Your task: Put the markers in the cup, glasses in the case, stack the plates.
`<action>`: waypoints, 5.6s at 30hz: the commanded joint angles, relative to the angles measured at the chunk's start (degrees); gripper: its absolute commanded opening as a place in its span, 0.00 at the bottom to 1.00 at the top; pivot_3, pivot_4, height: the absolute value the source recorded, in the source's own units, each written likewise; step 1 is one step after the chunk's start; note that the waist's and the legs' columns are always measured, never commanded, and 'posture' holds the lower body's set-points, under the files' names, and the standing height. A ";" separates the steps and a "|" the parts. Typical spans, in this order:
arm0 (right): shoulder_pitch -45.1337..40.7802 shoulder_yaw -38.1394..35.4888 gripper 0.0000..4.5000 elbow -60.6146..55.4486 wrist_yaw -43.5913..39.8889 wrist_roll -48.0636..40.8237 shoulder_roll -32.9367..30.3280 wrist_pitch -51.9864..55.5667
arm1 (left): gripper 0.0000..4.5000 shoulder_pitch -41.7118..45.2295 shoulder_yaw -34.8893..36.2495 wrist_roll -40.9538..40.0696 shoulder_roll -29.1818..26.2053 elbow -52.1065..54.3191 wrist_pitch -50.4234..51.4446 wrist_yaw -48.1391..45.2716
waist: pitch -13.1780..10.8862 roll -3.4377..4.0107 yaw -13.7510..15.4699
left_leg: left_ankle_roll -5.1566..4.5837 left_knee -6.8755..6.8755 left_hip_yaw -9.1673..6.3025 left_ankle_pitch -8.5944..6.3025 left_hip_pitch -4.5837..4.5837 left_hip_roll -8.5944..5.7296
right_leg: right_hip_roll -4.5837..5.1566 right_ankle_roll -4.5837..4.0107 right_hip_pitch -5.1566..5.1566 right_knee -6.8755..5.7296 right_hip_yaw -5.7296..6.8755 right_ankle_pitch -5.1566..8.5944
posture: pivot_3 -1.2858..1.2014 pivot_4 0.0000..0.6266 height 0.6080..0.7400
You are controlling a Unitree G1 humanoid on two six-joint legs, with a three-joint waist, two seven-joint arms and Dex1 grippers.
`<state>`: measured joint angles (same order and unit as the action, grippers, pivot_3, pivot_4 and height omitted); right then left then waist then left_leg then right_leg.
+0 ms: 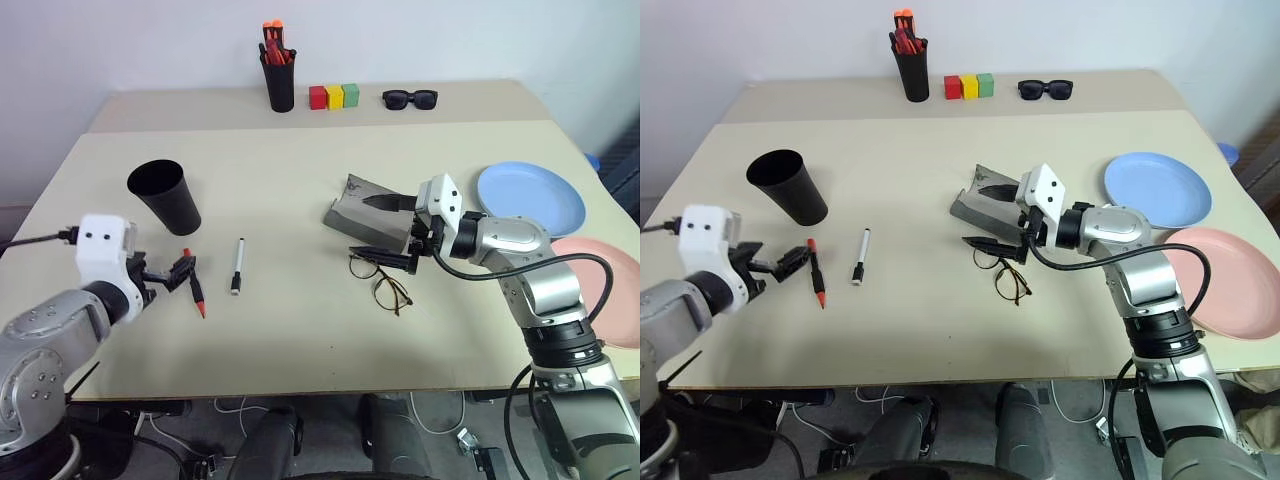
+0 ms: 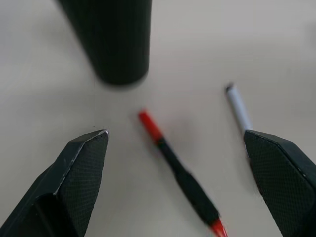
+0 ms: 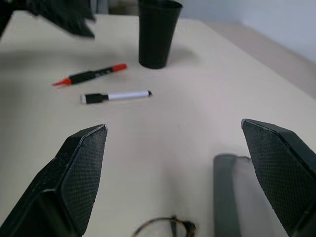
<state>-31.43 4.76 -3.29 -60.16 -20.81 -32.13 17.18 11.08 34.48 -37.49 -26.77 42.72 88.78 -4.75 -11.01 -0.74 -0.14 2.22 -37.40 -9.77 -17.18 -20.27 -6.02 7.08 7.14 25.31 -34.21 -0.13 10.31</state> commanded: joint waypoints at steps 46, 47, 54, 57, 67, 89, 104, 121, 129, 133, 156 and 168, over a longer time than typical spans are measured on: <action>0.51 1.67 1.00 -1.66 5.98 3.15 4.93 -3.84 | 0.01 7.16 -14.60 10.87 -1.89 -9.30 -41.43 -10.25 | 0.03 -0.01 -0.46 | 0.47 0.06 0.09 0.18 -0.03 0.10 | -0.13 -0.15 0.07 0.10 -0.08 -0.09 | 0.52 0.24 1.00; 0.46 1.69 1.00 -1.55 5.98 3.22 4.97 -3.90 | 0.01 7.99 -13.98 11.98 -1.59 -10.45 -44.91 -10.00 | 0.03 -0.01 -0.51 | 0.47 0.07 0.09 0.18 -0.02 0.10 | -0.13 -0.15 0.07 0.10 -0.08 -0.09 | 0.52 0.24 1.00; 0.11 1.50 1.00 -1.45 5.84 3.43 4.91 -3.98 | 0.01 15.10 -9.12 19.76 -4.80 -24.86 -62.31 -6.64 | 0.03 -0.01 -0.41 | 0.50 0.10 0.14 0.20 -0.03 0.15 | -0.16 -0.18 0.10 0.14 -0.08 -0.12 | 0.52 0.24 1.00; -0.46 1.54 1.00 -1.17 5.87 3.52 5.16 -3.95 | 0.01 18.04 -6.28 19.26 -4.24 -31.61 -63.67 -3.95 | 0.03 -0.01 -0.40 | 0.49 0.07 0.12 0.20 -0.04 0.15 | -0.16 -0.17 0.10 0.14 -0.08 -0.13 | 0.52 0.24 1.00; -1.10 1.93 1.00 -1.44 5.78 3.50 5.54 -3.45 | 0.01 20.67 -12.06 22.72 -3.83 -47.58 -76.62 -8.57 | 0.03 -0.01 -0.48 | 0.50 0.07 0.11 0.21 -0.05 0.14 | -0.16 -0.13 0.11 0.14 -0.07 -0.16 | 0.52 0.24 1.00; -1.72 1.63 1.00 -1.16 6.46 3.77 5.47 -3.60 | 0.99 18.87 -12.64 20.15 -2.36 -48.74 -79.53 -11.87 | 0.03 -0.01 -0.59 | 0.50 0.07 0.10 0.21 -0.06 0.15 | -0.18 -0.13 0.14 0.13 -0.07 -0.19 | 0.52 0.24 1.00; -1.30 0.58 1.00 0.36 3.30 1.71 4.22 -3.12 | 0.99 15.15 -19.91 8.15 -7.33 -12.70 -23.76 -2.50 | 0.02 -0.01 -0.66 | 0.23 0.07 0.09 0.06 -0.02 0.20 | -0.23 -0.13 0.13 0.06 -0.10 -0.19 | 0.52 0.24 1.00; 3.19 1.11 1.00 -4.60 -0.68 -0.91 0.47 -0.04 | 0.99 17.53 -21.91 12.06 8.16 -19.51 3.69 3.28 | 0.01 -0.05 -0.37 | 0.52 0.04 0.13 0.22 -0.03 0.24 | -0.29 -0.18 0.11 0.07 -0.11 -0.22 | 0.52 0.24 1.00; 3.22 0.79 1.00 -3.65 1.43 0.57 0.88 -2.00 | 0.37 16.10 -22.62 13.76 9.59 -20.32 3.72 4.59 | 0.03 -0.02 -0.30 | 0.60 0.01 0.12 0.27 0.00 0.22 | -0.27 -0.18 0.07 0.06 -0.12 -0.22 | 0.52 0.24 1.00; 3.04 1.13 1.00 -3.83 2.03 0.57 1.35 -2.19 | 0.01 16.73 -22.56 14.73 9.92 -20.34 3.72 4.39 | 0.04 -0.02 -0.26 | 0.61 0.00 0.12 0.27 0.01 0.22 | -0.26 -0.17 0.06 0.06 -0.12 -0.22 | 0.52 0.24 1.00; 1.01 1.29 1.00 -0.96 2.86 2.48 2.83 -3.76 | 0.01 25.46 -11.81 26.68 -2.75 -42.22 -72.12 -2.29 | 0.02 -0.04 -0.42 | 0.65 0.06 0.26 0.29 -0.03 0.37 | -0.30 -0.23 0.14 0.17 -0.12 -0.28 | 0.52 0.24 1.00; 0.44 1.32 1.00 -1.18 3.15 2.60 2.80 -3.46 | 0.01 20.45 -14.19 26.43 -0.89 -50.29 -77.26 -4.99 | 0.03 -0.04 -0.58 | 0.63 0.02 0.21 0.29 -0.05 0.36 | -0.30 -0.21 0.13 0.15 -0.12 -0.32 | 0.52 0.24 1.00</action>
<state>-29.70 6.48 -3.12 -57.32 -18.14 -29.68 14.34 31.59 19.83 -10.95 -27.04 -8.85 13.74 -9.08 -10.98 -0.78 -0.72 2.85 -37.36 -9.55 -16.89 -20.31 -5.66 6.78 6.93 25.45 -34.05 -0.24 10.00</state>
